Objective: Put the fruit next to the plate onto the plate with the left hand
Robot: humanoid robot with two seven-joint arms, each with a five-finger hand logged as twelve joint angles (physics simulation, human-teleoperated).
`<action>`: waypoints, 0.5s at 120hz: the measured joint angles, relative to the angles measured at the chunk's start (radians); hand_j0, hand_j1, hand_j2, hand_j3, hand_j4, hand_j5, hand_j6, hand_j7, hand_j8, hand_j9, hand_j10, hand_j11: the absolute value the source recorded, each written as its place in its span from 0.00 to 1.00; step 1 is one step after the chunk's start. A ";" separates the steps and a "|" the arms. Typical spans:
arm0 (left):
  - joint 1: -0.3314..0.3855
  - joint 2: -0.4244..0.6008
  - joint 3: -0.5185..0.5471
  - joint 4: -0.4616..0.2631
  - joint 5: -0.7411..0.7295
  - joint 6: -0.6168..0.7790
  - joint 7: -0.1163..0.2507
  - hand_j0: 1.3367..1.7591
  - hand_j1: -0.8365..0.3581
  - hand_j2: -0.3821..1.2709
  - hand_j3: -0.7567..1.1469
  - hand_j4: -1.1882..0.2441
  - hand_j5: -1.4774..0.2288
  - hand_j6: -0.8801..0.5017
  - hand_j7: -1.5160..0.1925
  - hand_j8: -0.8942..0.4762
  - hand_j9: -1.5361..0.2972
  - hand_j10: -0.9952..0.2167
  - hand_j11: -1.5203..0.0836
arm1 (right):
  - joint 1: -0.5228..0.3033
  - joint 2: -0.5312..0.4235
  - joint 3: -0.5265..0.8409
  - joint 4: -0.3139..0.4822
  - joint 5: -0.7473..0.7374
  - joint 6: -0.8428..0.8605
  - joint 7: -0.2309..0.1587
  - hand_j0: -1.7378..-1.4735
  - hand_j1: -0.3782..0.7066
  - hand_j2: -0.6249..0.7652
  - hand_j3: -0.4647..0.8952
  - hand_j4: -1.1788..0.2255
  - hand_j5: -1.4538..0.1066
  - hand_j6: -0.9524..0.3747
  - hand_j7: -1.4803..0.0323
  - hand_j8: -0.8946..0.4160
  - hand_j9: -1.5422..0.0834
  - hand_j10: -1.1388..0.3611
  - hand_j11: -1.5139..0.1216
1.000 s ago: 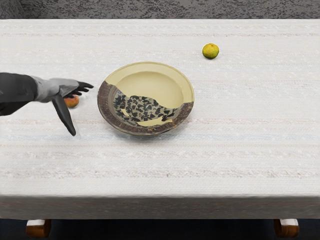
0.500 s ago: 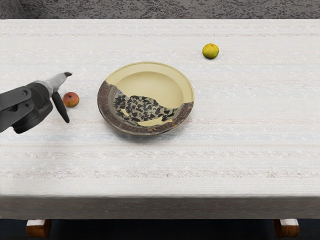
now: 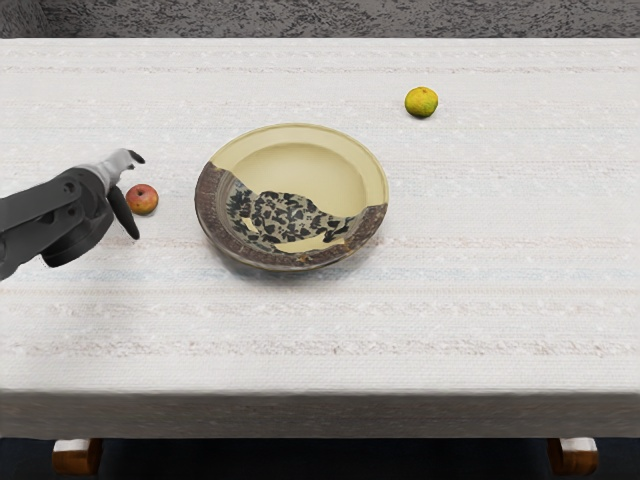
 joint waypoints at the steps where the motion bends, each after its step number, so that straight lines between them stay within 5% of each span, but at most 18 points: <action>1: -0.001 -0.006 0.000 0.004 0.000 0.000 0.000 0.76 0.81 0.26 0.40 0.70 0.72 0.50 0.74 0.51 0.70 0.66 0.80 | 0.000 0.000 0.000 0.000 0.000 0.000 0.000 0.30 0.03 0.45 0.34 0.84 0.93 0.72 0.98 0.68 0.95 0.76 0.93; 60: -0.014 -0.103 0.008 0.156 0.004 0.011 0.000 0.76 0.66 0.27 0.40 0.60 0.61 0.39 0.63 0.41 0.60 0.54 0.68 | 0.000 0.000 -0.002 0.000 -0.002 0.000 0.000 0.30 0.03 0.45 0.34 0.84 0.93 0.72 0.98 0.68 0.95 0.76 0.93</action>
